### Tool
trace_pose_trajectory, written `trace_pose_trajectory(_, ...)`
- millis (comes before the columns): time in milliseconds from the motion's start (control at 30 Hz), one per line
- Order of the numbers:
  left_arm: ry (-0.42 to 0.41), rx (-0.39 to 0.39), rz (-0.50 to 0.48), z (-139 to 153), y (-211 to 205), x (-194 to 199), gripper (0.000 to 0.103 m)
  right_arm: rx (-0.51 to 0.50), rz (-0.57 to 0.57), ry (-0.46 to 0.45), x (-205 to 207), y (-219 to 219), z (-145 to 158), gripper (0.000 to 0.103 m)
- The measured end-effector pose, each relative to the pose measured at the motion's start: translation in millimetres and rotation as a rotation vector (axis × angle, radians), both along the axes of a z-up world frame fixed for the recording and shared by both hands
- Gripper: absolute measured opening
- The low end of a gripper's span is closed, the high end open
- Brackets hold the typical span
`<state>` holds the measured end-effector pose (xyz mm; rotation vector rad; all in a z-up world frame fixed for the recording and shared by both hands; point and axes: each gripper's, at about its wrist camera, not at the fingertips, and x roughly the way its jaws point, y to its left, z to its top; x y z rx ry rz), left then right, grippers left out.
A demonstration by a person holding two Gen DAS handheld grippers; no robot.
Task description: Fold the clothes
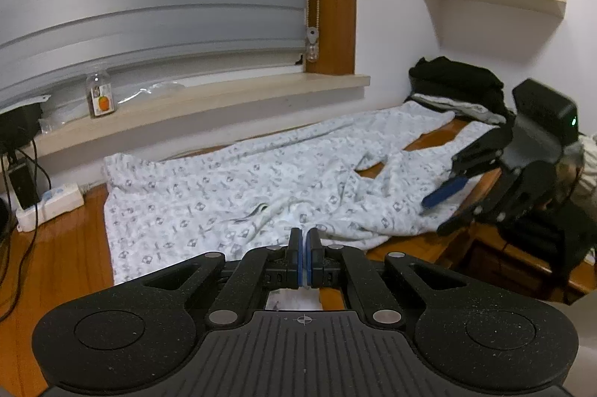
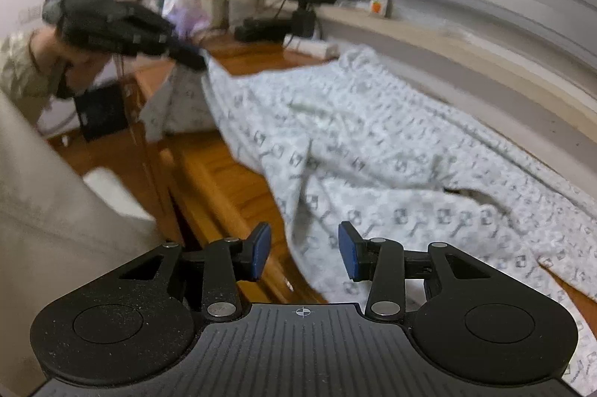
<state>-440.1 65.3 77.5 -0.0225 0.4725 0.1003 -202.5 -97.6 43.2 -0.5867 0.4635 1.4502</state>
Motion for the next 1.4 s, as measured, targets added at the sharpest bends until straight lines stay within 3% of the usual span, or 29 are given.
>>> trace_pose_trajectory(33, -0.001, 0.0, -0.003, 1.1, -0.9, 0.4, 0.002, -0.009, -0.003, 0.002, 0.9, 2.9, -2.7, 0.039)
trace_pose_trajectory(100, -0.004, 0.002, -0.003, 2.2, -1.5, -0.3, 0.002, -0.018, -0.022, 0.007, 7.1, 7.5, -5.7, 0.024)
trace_pose_trajectory(167, -0.005, 0.004, -0.006, 3.2, -1.9, -1.3, 0.002, -0.016, -0.047, 0.013, 15.2, 10.6, -6.0, 0.002)
trace_pose_trajectory(433, 0.022, -0.016, -0.057, -0.1, -2.1, -3.3, 0.002, 0.168, -0.232, -0.05, 57.6, 7.2, 57.5, 0.002)
trace_pose_trajectory(533, 0.02, -0.032, -0.061, -1.6, -2.0, -2.7, 0.002, 0.19, -0.265, -0.113, 70.0, 21.4, 69.2, 0.002)
trace_pose_trajectory(633, 0.019, -0.035, -0.07, -2.3, -3.9, -3.7, 0.002, 0.162, -0.269, -0.137, 78.1, 36.8, 63.3, 0.002)
trace_pose_trajectory(800, 0.028, -0.022, -0.056, -4.4, -4.4, -3.4, 0.002, 0.145, -0.22, -0.048, 68.4, 24.7, 50.7, 0.006)
trace_pose_trajectory(967, 0.027, -0.019, -0.036, -7.6, -3.5, -1.3, 0.002, 0.053, -0.198, -0.017, 55.0, -2.6, 31.2, 0.028)
trace_pose_trajectory(1067, 0.027, -0.016, -0.023, -9.9, -2.4, -0.3, 0.002, -0.013, -0.212, 0.005, 56.5, -13.5, 14.6, 0.034)
trace_pose_trajectory(1200, 0.031, -0.018, -0.016, -11.3, -1.6, -1.4, 0.002, -0.061, -0.199, 0.03, 58.6, -20.0, -1.3, 0.032)
trace_pose_trajectory(1233, 0.032, -0.015, -0.018, -11.1, -1.8, -2.2, 0.002, -0.06, -0.199, 0.027, 59.4, -20.0, -2.1, 0.004)
trace_pose_trajectory(1400, 0.045, -0.031, -0.062, -10.7, -4.4, -4.8, 0.002, 0.029, -0.261, -0.017, 72.0, -17.5, 23.8, 0.005)
